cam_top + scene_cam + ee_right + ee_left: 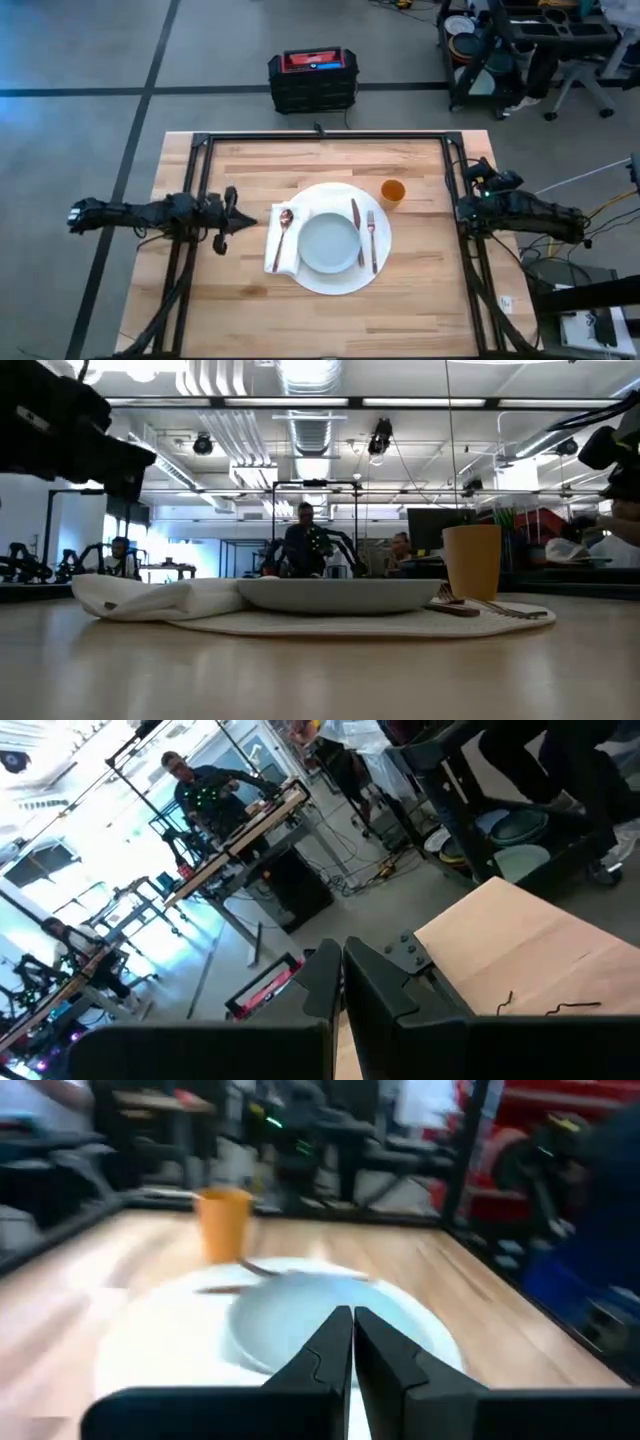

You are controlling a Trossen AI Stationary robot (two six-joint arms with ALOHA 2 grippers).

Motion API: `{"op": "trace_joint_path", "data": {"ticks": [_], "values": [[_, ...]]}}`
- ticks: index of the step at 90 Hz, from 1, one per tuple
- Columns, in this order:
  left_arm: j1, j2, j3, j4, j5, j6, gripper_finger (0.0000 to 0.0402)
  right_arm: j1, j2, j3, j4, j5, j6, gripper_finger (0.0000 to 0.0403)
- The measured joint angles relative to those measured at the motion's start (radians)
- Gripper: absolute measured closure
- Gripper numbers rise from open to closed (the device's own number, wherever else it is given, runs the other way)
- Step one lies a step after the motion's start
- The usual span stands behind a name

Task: Set table place
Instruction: Return to Home Position

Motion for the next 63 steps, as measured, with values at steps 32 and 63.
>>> {"op": "trace_joint_path", "data": {"ticks": [32,63], "values": [[-0.001,-0.113,0.002,-0.030,0.033,0.252,0.0402,0.000,0.000,0.000,0.000,0.000,0.000,0.0403],[-0.001,-0.063,0.001,-0.036,-0.008,0.101,0.0402,0.000,0.000,0.000,0.000,0.000,0.000,0.0403]]}}
